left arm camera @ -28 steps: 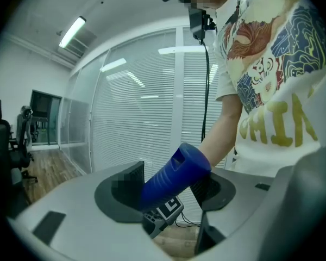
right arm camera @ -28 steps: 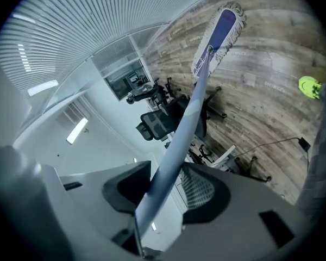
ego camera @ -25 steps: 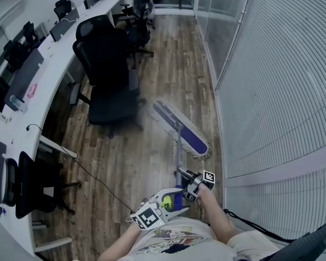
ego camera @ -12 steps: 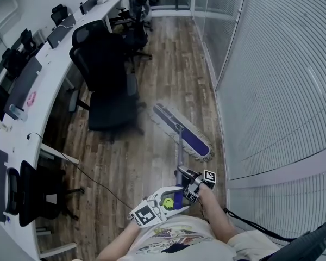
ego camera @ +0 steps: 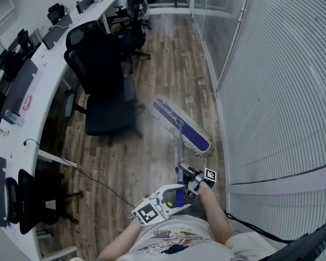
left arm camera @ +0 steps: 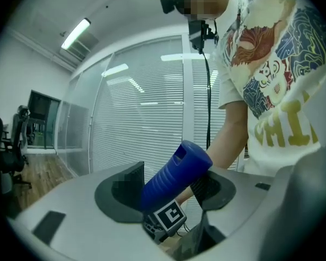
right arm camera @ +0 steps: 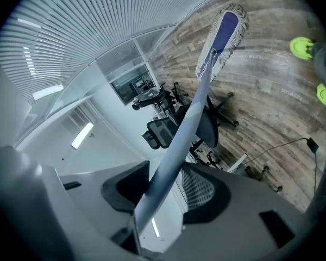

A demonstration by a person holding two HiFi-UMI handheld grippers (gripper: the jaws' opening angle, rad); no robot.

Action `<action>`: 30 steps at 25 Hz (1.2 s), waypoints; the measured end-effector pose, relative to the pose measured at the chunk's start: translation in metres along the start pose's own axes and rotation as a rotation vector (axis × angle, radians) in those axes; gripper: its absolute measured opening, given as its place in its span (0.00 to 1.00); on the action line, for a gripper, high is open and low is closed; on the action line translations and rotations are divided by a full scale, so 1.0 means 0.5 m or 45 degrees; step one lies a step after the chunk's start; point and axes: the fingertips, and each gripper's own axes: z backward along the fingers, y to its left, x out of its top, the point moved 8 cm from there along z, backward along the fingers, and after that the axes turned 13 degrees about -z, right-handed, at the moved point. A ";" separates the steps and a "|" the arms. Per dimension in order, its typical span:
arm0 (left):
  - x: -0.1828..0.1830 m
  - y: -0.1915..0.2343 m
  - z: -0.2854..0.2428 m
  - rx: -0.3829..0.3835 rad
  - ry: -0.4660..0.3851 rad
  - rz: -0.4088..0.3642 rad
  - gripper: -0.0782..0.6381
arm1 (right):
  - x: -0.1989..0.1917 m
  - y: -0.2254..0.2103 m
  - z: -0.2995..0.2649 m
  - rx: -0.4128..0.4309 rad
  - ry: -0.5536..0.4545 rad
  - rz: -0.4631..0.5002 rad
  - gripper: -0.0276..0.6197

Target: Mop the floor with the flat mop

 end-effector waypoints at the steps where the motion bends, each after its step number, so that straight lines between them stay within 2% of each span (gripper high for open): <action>1: 0.000 0.025 -0.007 -0.002 -0.003 -0.003 0.44 | 0.013 0.016 -0.016 0.003 0.008 0.003 0.32; 8: -0.023 0.222 -0.090 -0.020 0.044 -0.001 0.44 | 0.154 0.136 -0.130 -0.023 0.069 -0.015 0.32; 14: -0.011 0.447 -0.253 -0.004 0.035 -0.002 0.44 | 0.319 0.326 -0.221 -0.006 0.063 -0.030 0.32; 18: -0.019 0.568 -0.349 0.023 0.027 0.000 0.44 | 0.427 0.425 -0.274 -0.014 0.088 -0.026 0.32; 22: -0.041 0.645 -0.407 0.022 0.078 -0.036 0.44 | 0.510 0.480 -0.312 -0.038 0.129 -0.018 0.32; 25: -0.063 0.687 -0.436 0.036 0.093 -0.021 0.44 | 0.557 0.508 -0.338 -0.074 0.141 -0.005 0.32; 30: -0.065 0.776 -0.474 0.060 0.075 -0.008 0.44 | 0.611 0.573 -0.390 -0.113 0.148 0.015 0.32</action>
